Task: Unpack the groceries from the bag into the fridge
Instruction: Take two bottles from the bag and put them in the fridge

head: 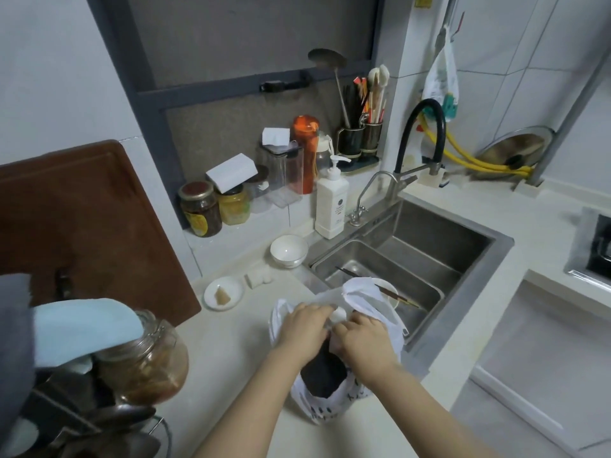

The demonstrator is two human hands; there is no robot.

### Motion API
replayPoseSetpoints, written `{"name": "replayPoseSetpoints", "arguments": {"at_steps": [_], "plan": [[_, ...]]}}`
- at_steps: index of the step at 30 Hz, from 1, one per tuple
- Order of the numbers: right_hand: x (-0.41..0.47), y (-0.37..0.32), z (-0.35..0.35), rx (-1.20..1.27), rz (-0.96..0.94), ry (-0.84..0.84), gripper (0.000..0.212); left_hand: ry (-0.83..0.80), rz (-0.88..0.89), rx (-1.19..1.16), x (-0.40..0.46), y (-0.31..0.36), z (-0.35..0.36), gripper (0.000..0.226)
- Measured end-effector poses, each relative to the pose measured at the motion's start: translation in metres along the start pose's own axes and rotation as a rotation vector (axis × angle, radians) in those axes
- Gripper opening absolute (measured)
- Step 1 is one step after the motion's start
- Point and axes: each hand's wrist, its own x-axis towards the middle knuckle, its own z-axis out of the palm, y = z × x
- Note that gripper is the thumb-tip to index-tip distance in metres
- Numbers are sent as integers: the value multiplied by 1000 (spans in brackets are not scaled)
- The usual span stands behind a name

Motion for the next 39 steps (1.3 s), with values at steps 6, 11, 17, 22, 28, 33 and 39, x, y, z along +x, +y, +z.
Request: {"name": "replayPoseSetpoints", "arguments": {"at_steps": [6,11,17,22,28,33,39], "plan": [[0,1,3,160,121,-7,21,-49,-18,54,25,1,15,43],[-2,7,-1,405,257,60,20,-24,-61,9,27,8,19,40],[-11,7,-16,133,169,-46,35,68,-113,-107,17,4,11,31],[-22,9,-37,254,94,127,26,164,-159,-201,0,8,-12,40],[-38,-3,-78,497,144,213,16,206,-221,-227,-23,25,-47,30],[-51,-4,-98,604,165,271,35,173,-299,-149,-42,50,-77,12],[-71,0,-121,732,158,390,32,310,-147,-109,-61,66,-86,15]]}}
